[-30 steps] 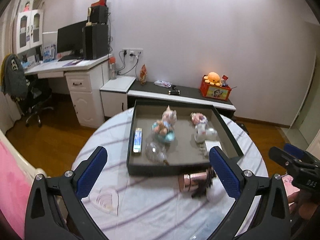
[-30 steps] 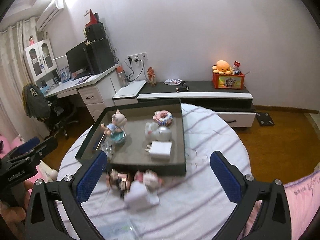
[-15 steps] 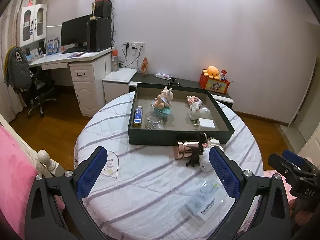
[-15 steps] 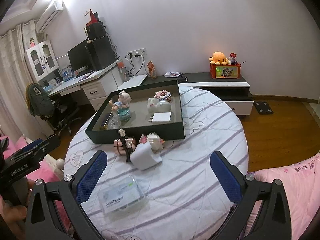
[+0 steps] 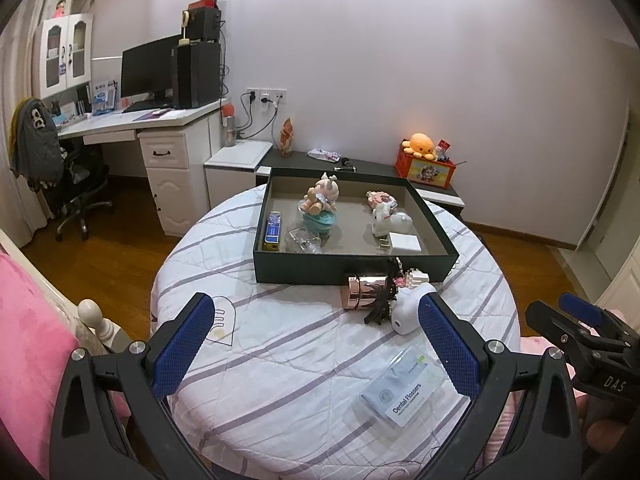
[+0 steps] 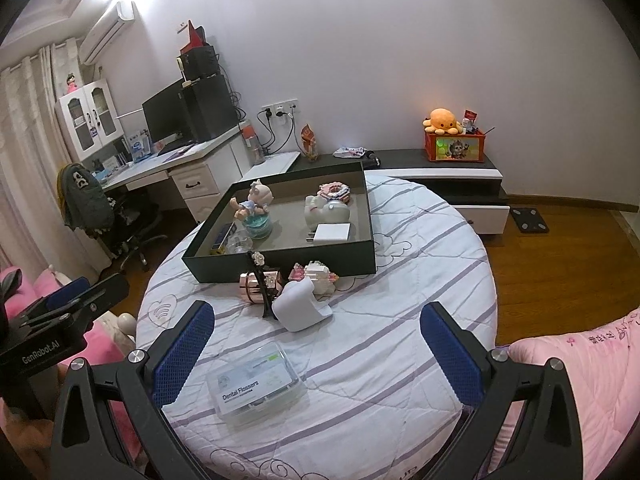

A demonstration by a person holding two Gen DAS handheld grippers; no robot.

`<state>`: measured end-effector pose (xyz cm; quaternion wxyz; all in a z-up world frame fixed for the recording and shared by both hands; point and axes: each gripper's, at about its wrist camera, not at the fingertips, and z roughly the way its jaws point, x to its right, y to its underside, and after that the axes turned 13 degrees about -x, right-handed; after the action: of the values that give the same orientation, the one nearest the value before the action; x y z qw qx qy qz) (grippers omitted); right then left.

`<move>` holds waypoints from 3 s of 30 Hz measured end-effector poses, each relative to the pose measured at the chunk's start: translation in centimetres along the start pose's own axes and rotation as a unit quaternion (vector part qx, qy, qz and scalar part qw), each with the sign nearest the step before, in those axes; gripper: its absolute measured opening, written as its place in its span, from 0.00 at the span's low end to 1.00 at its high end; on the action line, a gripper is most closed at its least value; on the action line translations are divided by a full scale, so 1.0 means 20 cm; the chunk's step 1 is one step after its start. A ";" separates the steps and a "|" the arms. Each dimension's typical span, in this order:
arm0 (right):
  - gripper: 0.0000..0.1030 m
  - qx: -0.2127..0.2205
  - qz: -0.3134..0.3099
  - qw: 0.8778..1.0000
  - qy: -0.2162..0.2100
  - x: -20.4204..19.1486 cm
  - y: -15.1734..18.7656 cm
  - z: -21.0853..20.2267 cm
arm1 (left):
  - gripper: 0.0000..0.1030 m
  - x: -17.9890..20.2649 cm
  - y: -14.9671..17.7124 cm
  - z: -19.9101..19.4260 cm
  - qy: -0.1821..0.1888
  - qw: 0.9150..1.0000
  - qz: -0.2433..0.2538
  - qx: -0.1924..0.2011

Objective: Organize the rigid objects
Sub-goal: 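Open both grippers and pull them back from the tray, then grasp the Dental Flossers box with left gripper while right grasps the white cup holder, then lower flosser box into the tray with left gripper while right lowers the white holder there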

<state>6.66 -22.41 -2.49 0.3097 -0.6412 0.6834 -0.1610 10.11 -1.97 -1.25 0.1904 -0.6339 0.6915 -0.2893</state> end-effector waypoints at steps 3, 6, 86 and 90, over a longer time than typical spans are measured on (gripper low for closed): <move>1.00 -0.002 0.000 1.000 0.001 0.00 0.00 0.00 | 1.00 0.00 0.00 0.00 0.000 1.000 -0.001 -0.003; 1.00 -0.005 0.000 1.000 0.002 -0.01 0.00 0.00 | 1.00 0.00 0.01 0.02 0.002 1.000 -0.001 -0.007; 0.61 -0.082 -0.086 0.992 -0.049 -0.05 -0.19 0.52 | 0.66 -0.15 -0.11 0.52 0.038 0.997 -0.003 -0.070; 0.61 -0.054 -0.097 0.993 -0.044 -0.08 -0.32 0.45 | 0.66 -0.17 -0.25 0.48 0.044 0.998 0.000 -0.046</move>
<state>17.38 -20.01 -5.02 0.2875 -0.7271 0.6108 -0.1247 20.41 -0.38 -5.78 0.1304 -0.6288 0.7119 -0.2842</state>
